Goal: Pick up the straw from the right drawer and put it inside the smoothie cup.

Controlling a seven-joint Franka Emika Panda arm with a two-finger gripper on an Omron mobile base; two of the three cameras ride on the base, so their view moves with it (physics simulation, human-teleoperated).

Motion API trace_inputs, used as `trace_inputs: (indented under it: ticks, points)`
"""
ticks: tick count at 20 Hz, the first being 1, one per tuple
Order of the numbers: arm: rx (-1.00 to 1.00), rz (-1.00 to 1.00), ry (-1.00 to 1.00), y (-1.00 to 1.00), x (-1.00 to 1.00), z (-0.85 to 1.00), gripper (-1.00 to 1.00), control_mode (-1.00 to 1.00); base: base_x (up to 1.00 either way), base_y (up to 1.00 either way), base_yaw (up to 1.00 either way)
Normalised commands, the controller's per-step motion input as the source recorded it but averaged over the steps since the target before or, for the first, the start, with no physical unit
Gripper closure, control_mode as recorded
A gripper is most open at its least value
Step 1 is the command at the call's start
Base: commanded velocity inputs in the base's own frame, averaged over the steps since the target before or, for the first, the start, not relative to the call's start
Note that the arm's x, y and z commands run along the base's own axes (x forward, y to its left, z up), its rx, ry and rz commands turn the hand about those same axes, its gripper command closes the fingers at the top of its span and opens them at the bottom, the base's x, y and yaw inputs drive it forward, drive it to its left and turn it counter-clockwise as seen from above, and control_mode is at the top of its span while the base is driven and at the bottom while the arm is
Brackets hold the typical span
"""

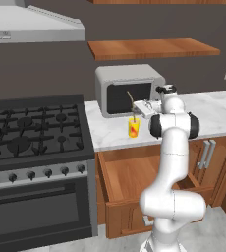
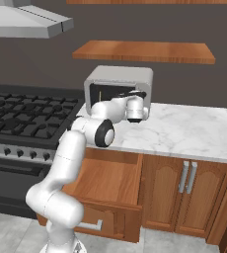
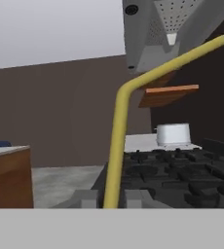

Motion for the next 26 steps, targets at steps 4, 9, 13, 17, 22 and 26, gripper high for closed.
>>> trace_inputs:
  ticks: [4,9,13,17,22,26]
  points:
    - [0.00,0.05,-0.12,0.00,0.12,-0.11,1.00,-1.00,0.00,0.00,0.00]
    - [0.00,0.04,-0.11,0.00,0.08,-0.15,1.00,-1.00,0.00,0.00,0.00]
    - [0.00,0.03,-0.07,0.00,0.04,-0.23,1.00,-1.00,0.00,0.00,0.00]
    - [0.00,0.03,-0.01,0.00,0.00,-0.27,1.00,-1.00,0.00,0.00,0.00]
    - [0.00,0.02,0.00,-0.02,0.00,-0.16,1.00,-1.00,0.00,0.00,0.00]
    - [0.00,0.01,0.00,-0.04,-0.33,0.00,-1.00,-1.00,0.00,0.00,0.00]
